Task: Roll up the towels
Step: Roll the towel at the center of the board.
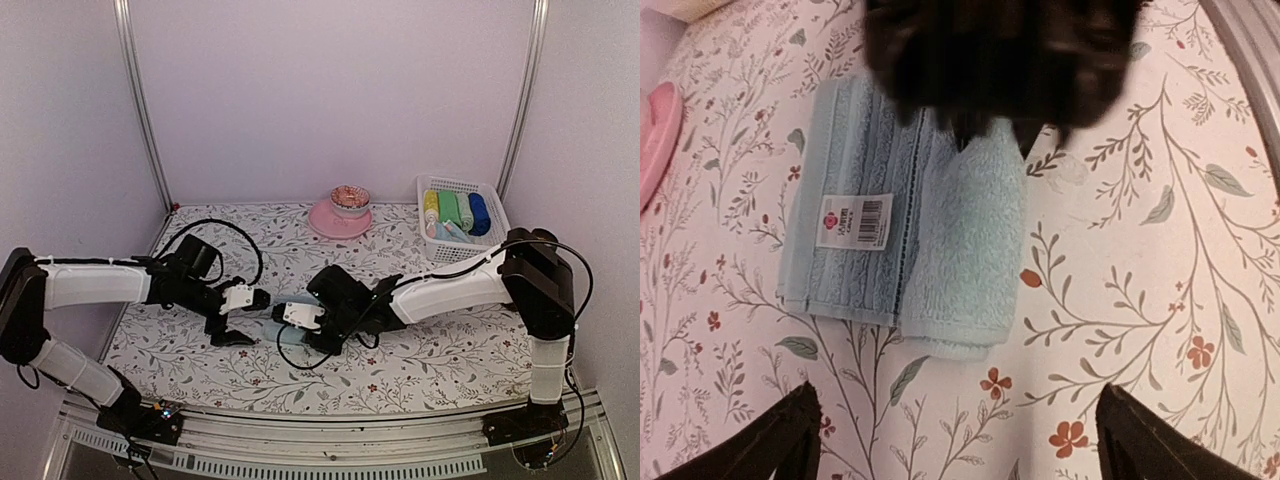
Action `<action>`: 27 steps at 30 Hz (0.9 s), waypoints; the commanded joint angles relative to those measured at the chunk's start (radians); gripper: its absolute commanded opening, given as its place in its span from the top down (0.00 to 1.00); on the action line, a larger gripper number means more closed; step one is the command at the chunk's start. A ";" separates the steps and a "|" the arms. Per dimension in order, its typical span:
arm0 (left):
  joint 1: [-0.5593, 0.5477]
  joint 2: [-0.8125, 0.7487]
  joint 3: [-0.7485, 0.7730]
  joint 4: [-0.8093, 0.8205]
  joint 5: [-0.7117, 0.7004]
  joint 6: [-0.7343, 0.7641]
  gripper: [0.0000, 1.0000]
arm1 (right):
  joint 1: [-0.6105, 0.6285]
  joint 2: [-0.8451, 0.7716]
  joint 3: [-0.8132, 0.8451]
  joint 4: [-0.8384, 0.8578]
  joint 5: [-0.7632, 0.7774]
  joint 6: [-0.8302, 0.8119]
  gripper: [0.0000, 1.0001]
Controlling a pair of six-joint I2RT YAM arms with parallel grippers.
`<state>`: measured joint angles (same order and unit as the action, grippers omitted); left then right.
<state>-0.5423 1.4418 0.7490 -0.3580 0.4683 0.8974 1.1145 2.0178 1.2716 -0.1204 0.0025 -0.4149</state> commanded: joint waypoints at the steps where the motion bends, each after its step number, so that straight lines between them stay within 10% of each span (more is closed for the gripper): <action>1: 0.008 -0.169 -0.184 0.329 -0.040 -0.011 0.06 | -0.031 0.066 0.089 -0.193 -0.196 0.096 0.76; 13: -0.191 -0.345 -0.453 0.561 -0.248 0.102 0.21 | -0.112 0.270 0.380 -0.461 -0.587 0.274 0.74; 27: -0.336 -0.066 -0.418 0.795 -0.448 0.118 0.38 | -0.133 0.317 0.403 -0.446 -0.734 0.393 0.75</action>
<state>-0.8505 1.3094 0.3000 0.3302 0.0948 1.0042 0.9726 2.2810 1.6821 -0.4908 -0.6861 -0.0669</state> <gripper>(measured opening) 0.641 0.254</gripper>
